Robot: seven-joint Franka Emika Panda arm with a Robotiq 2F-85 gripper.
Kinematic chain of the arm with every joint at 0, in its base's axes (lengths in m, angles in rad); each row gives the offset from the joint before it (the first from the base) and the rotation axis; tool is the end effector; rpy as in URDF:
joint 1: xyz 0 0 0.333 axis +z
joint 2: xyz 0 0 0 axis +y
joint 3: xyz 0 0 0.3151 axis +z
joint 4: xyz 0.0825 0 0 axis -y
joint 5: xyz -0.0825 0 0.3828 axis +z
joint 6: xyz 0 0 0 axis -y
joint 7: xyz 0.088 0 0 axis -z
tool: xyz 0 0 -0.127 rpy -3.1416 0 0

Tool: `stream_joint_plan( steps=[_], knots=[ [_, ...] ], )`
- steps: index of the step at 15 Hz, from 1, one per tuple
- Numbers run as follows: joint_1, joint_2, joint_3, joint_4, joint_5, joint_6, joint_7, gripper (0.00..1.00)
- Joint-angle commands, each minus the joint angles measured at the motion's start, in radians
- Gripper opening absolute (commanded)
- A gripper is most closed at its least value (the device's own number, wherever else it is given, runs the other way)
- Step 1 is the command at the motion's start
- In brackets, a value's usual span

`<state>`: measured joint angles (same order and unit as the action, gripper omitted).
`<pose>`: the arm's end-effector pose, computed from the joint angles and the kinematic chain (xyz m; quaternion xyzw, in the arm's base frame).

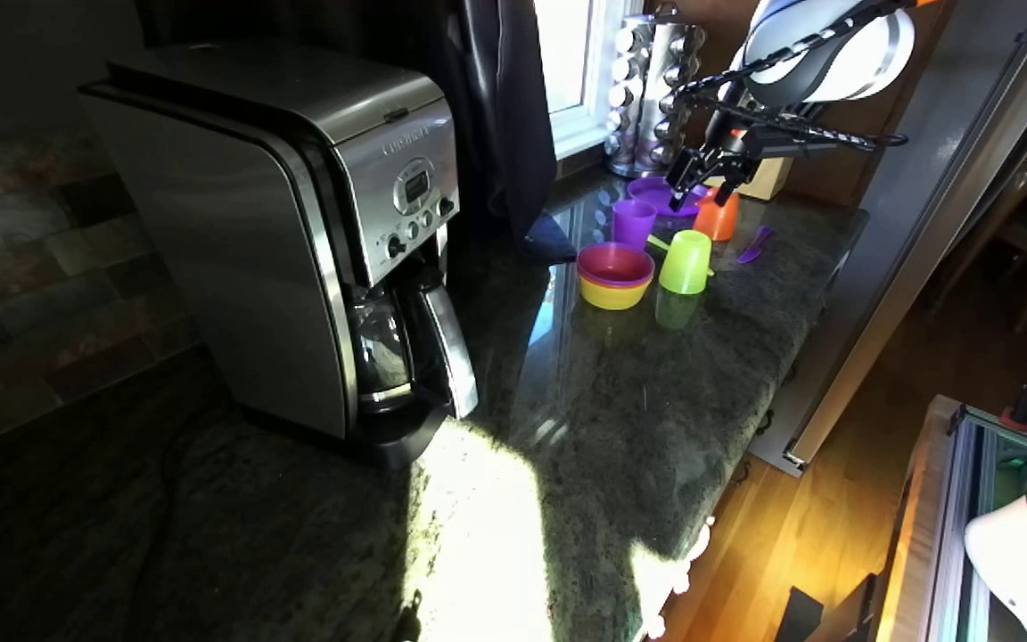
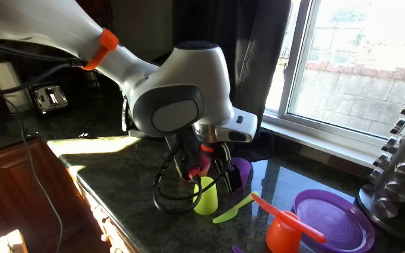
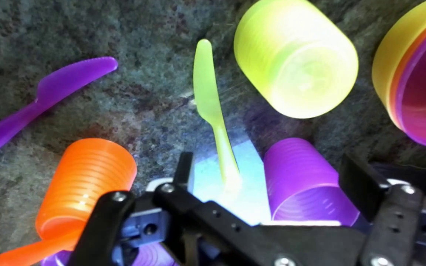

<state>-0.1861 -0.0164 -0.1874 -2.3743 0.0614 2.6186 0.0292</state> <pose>0.4873 -0.1918 0.3363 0.9661 -0.2223 0.1313 0.0024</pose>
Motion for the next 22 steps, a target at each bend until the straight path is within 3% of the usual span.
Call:
stream_joint_plan(
  steps=[1, 8, 14, 22],
  knots=[
    [-0.001, 0.006, -0.001, 0.002, 0.009, 0.009, -0.014, 1.0],
    [-0.001, 0.038, -0.001, 0.017, 0.012, 0.034, -0.038, 1.0],
    [-0.002, 0.087, -0.005, 0.03, -0.04, 0.067, 0.03, 1.0],
    [0.003, 0.156, -0.006, 0.041, -0.027, 0.146, 0.057, 1.0]
  ],
)
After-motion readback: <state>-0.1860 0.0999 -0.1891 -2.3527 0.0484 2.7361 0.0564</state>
